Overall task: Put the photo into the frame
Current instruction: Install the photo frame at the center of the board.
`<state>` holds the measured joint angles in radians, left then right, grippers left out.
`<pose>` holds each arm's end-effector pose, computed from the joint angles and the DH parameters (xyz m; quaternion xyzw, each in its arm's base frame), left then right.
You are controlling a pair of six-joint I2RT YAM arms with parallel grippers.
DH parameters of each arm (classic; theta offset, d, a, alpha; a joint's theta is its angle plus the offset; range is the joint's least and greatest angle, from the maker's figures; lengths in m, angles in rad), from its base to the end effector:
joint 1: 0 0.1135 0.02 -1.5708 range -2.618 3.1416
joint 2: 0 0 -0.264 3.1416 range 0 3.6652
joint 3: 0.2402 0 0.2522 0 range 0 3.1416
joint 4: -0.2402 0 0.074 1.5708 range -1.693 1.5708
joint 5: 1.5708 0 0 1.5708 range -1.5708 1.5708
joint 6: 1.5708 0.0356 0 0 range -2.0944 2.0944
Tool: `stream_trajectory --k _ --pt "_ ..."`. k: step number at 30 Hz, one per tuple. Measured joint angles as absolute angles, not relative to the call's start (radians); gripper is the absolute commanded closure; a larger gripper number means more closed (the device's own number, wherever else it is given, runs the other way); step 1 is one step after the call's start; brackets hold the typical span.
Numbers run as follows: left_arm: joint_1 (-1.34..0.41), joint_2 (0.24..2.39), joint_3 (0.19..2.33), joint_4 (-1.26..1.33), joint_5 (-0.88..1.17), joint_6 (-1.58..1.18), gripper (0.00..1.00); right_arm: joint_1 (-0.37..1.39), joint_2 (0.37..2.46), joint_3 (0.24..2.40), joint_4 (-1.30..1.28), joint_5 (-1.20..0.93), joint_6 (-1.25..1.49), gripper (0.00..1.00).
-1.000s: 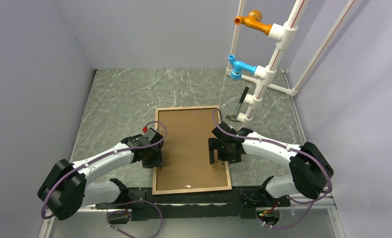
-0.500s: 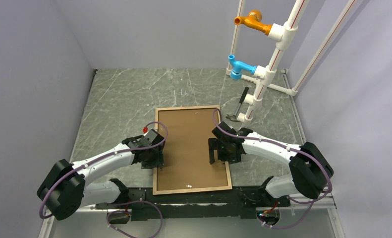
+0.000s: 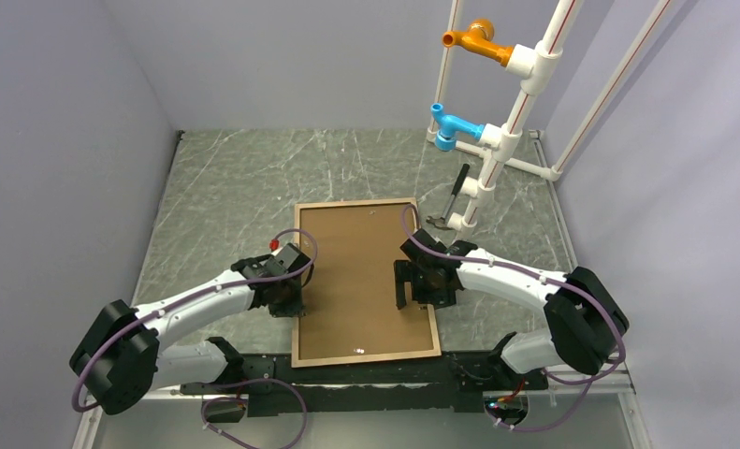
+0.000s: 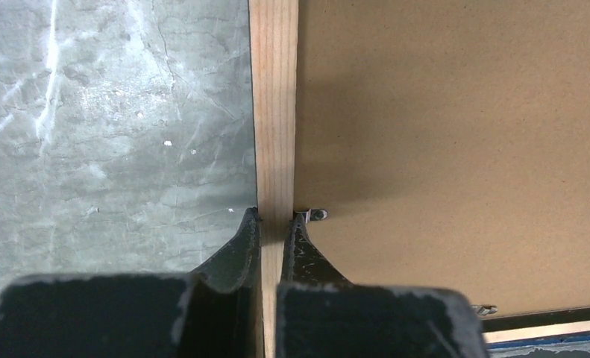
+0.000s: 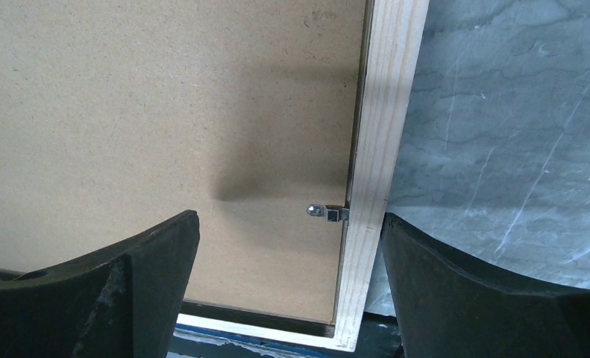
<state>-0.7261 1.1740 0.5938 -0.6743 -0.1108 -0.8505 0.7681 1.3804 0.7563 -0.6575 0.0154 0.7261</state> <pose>0.1445 -0.1230 0.1689 -0.0700 0.9836 -0.0730 0.1496 0.1695 0.1630 0.1732 -0.0197 0.9893 0.0923 0.1109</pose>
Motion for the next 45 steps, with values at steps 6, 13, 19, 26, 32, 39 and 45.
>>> stream_trajectory --k 6,13,19,26,32,39,45 --pt "-0.728 1.159 0.593 -0.681 -0.113 -0.826 0.37 0.768 1.382 0.756 -0.657 0.015 0.726 0.07" --pt "-0.732 1.048 0.595 -0.695 -0.099 -0.814 0.01 0.759 1.378 0.756 -0.658 0.015 0.725 0.07" --pt "-0.639 0.979 0.6 -0.637 -0.034 -0.778 0.01 0.693 1.336 0.755 -0.652 -0.037 0.723 0.07" --pt "-0.367 1.026 0.648 -0.546 0.148 -0.685 0.01 0.583 1.29 0.734 -0.635 -0.119 0.696 0.06" --pt "-0.243 1.172 0.723 -0.483 0.241 -0.645 0.03 0.542 1.3 0.726 -0.643 -0.141 0.664 0.06" --pt "-0.234 1.384 0.844 -0.475 0.233 -0.624 0.09 0.525 1.345 0.725 -0.616 -0.134 0.648 0.07" --pt "-0.239 1.535 0.965 -0.483 0.167 -0.613 0.14 0.524 1.346 0.706 -0.591 -0.137 0.647 0.07"
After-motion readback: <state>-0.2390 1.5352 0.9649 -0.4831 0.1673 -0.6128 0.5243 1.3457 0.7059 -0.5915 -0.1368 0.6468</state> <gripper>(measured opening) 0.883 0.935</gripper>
